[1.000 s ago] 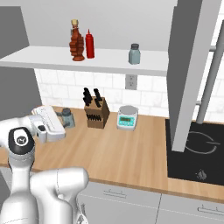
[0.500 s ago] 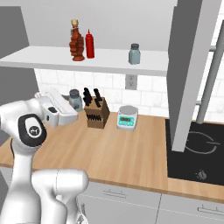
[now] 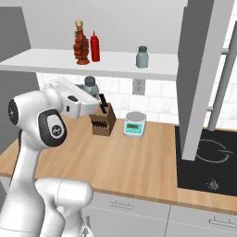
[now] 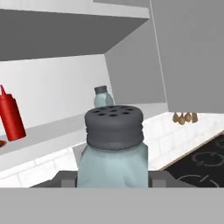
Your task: Put the shaker and condiment bottle from the counter next to their counterparts in the cabinet.
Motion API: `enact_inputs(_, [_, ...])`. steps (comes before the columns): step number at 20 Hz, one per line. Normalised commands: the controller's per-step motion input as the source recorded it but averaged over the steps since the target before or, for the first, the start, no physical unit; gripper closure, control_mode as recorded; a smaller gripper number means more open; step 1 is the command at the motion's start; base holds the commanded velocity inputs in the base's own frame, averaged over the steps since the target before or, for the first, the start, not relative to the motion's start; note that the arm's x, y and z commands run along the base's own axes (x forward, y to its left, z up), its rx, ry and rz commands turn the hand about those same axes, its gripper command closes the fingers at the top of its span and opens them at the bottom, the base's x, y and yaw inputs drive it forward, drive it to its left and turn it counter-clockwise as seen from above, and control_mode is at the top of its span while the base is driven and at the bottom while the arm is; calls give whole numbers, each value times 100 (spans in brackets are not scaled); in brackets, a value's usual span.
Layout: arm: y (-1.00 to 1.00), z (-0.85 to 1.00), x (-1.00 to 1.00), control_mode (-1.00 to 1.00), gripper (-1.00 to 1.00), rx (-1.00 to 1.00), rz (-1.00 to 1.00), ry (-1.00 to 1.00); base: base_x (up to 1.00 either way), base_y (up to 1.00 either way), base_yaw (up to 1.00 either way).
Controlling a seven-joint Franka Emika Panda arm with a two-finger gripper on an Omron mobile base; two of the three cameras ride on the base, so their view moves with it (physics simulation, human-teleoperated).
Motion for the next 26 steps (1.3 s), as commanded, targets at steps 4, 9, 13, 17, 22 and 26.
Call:
enact_inputs(4, [-19,0,0,-100,100,0,9,0,0,0,0])
enact_inputs(9, [-16,36,0,-100,100,0,4,0,0,0,0])
enact_inputs(13, [-4,55,0,-100,100,0,1,1,0,0,0])
enact_inputs(17, [0,47,0,-100,100,0,0,4,0,0,0])
enact_inputs(22, [7,-7,0,-100,100,-7,8,1,0,0,0])
enact_inputs(26, [0,14,18,-100,100,-3,7,0,0,0,0])
